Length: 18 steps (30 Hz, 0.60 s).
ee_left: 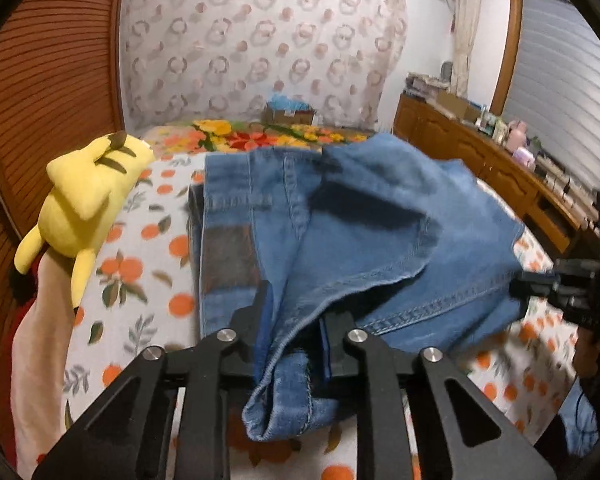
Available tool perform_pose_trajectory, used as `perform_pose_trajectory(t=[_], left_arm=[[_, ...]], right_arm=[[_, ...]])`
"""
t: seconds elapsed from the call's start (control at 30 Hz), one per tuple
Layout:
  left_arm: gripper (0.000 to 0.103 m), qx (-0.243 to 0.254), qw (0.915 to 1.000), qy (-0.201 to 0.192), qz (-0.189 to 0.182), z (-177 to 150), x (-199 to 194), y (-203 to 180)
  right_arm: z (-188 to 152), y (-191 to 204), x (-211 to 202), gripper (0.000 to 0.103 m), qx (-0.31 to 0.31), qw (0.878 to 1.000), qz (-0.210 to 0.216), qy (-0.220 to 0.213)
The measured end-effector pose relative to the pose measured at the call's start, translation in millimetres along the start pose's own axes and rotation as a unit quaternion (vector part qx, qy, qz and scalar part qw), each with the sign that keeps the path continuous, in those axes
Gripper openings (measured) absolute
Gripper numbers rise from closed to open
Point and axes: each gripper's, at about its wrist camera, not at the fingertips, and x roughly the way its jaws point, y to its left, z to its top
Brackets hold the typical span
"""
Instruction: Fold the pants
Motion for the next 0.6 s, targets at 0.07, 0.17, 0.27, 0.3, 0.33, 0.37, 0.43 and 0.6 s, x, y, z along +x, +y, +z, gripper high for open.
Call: perform_pose_trajectory(t=[0.07,0.17,0.27,0.3,0.33,0.37,0.43,0.6], left_arm=[[0.032,0.001,0.9999,-0.003,0.012,-3,-5,2],[0.046,-0.001,0.9997,-0.025,0.008,-4,-24,6],[0.050,0.002,0.9990,-0.044,0.003,1,-39,7],[0.050,0.005,0.9988,-0.049,0.002,4,-41,5],[0.050,0.007,0.9985,-0.055,-0.001,7,-44,1],[0.050,0.011,0.9983,-0.057,-0.007,11,-44,-4],[0.050,0.024,0.9983,-0.048,-0.021,20,-36,-18],[0.050,0.068,0.9966,-0.023,-0.041,38,-7,-55]], right_arm=[[6,-1,-3,0.015,0.005,1.000,-0.003,-0.007],[8,0,-14,0.021,0.015,1.000,-0.002,-0.026],[13,0,-19,0.024,0.017,0.998,-0.007,-0.052],[14,0,-21,0.026,0.020,0.998,-0.005,-0.060],[13,2,-22,0.026,0.024,0.997,-0.001,-0.068],[15,2,-21,0.027,0.028,0.997,0.002,-0.074],[14,3,-12,0.027,0.033,0.997,0.004,-0.073],[11,3,22,0.027,0.026,0.999,-0.012,-0.025]])
